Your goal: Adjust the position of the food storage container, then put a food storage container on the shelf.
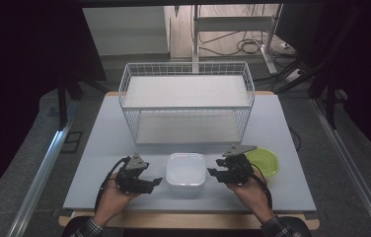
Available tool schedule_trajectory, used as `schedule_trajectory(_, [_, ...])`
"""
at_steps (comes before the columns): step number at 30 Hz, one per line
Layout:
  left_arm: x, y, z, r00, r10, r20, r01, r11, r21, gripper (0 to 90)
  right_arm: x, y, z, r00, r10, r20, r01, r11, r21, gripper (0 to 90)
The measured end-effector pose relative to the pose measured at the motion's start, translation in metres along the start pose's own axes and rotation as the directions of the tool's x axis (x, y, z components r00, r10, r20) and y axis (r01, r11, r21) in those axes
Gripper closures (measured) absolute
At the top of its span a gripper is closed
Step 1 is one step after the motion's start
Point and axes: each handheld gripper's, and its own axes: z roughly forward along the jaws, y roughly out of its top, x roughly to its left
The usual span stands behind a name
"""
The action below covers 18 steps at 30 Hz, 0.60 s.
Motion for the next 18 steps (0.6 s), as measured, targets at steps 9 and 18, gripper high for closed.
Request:
schedule_trajectory(9, [0.000, -0.007, -0.005, 0.9991, 0.043, -0.003, -0.043, 0.9982, -0.042, 6.9, 0.007, -0.010, 0.000, 0.9990, -0.038, -0.023, 0.037, 0.999, -0.020, 13.5])
schedule_trajectory(18, [0.003, -0.007, -0.001, 0.9989, 0.044, 0.016, -0.043, 0.9967, -0.068, 4.9, 0.007, -0.012, 0.007, 0.9978, -0.040, -0.052, 0.041, 0.999, 0.006, 2.0])
